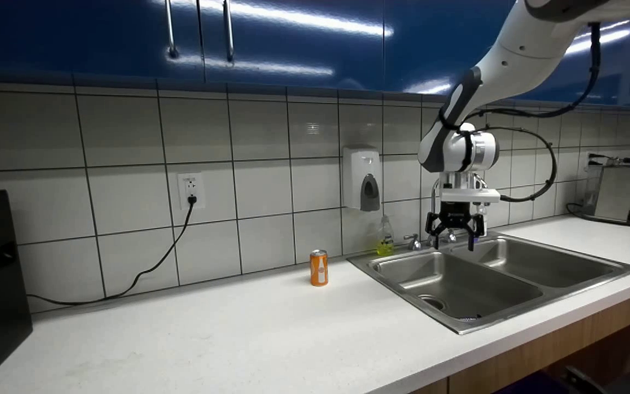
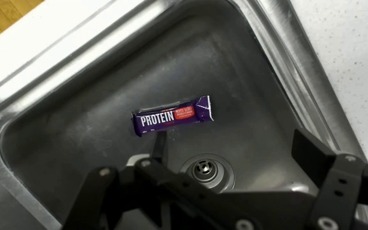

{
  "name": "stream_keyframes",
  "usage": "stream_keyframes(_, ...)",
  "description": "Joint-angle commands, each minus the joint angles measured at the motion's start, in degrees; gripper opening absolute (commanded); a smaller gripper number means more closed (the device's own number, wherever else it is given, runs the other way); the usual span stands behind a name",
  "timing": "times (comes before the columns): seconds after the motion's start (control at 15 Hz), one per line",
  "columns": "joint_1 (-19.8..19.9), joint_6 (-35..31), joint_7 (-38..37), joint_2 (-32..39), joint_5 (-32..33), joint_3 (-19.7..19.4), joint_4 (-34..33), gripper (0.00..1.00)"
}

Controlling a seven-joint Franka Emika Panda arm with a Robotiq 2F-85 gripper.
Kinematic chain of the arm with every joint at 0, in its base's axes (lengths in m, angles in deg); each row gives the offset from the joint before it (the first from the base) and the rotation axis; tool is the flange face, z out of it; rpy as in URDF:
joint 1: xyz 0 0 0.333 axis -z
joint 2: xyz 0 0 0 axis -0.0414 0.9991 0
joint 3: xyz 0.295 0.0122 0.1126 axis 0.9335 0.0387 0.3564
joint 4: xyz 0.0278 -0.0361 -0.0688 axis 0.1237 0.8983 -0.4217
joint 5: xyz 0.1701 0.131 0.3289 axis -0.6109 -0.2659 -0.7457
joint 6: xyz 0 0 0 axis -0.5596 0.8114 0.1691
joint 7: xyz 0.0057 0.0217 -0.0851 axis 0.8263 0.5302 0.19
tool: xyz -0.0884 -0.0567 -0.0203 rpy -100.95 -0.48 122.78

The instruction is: Take the bar of chocolate out of the sink and put it on the counter

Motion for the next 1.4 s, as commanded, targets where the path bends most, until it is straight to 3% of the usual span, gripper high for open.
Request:
stream_keyframes(0.0,1.75,0.37,2.40,7.20,0.16,1.09,-6.34,1.00)
stream_keyframes(0.53,2.20,-2.08,3.54,15.08,1.27,1.23,-7.95,1.00)
stream_keyframes(1.33,4.24,-12.94,5.49,23.09,2.70,0.98,-8.10,1.00)
